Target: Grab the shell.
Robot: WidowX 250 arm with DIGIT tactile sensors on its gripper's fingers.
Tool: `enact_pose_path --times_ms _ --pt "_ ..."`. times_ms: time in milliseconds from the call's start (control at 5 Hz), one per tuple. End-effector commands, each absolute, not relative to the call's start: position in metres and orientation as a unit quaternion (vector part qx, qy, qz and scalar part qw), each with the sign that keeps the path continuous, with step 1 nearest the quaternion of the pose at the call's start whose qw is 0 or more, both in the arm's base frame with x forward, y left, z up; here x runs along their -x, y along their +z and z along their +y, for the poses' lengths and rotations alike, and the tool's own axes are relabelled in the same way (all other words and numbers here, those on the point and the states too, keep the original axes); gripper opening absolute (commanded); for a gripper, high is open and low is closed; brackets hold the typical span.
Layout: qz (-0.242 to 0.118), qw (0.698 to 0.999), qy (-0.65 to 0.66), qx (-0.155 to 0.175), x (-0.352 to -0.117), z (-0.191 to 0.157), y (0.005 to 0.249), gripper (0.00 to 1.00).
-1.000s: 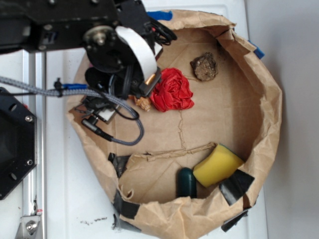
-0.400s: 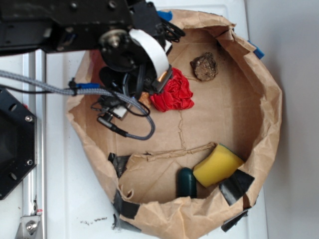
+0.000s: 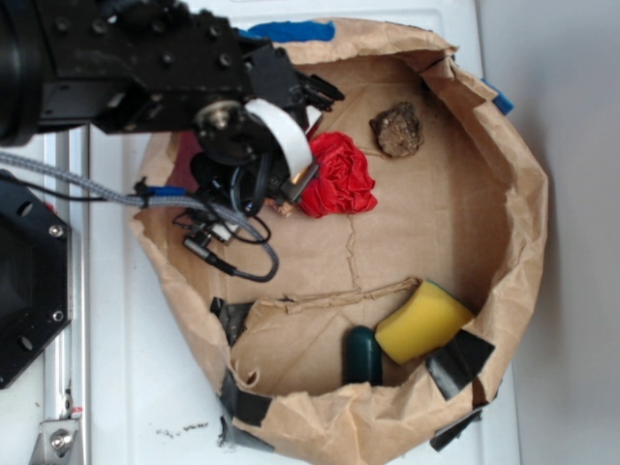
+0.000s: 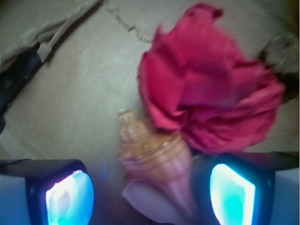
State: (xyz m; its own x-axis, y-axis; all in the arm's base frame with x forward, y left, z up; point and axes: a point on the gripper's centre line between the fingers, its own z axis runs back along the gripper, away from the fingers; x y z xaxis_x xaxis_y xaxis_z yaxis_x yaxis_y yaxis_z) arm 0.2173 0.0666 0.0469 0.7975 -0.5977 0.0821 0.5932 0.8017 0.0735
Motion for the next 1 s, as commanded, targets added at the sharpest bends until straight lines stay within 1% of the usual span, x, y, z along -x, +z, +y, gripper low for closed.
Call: enact_pose_path --times_ms 0,200,400,800 --pt "-0.044 0.938 -0.343 -0.027 -0.2142 0.0576 0.0343 1.00" --pt "-0.045 0.941 -0.334 -0.023 -0.2147 0.0575 0.0341 0.42" --pt "-0.043 0.943 -0.328 -0.024 -0.2161 0.0586 0.0329 0.00" --pt "-0.050 0.948 -0.315 -0.022 -0.2200 0.0617 0.0388 0.00"
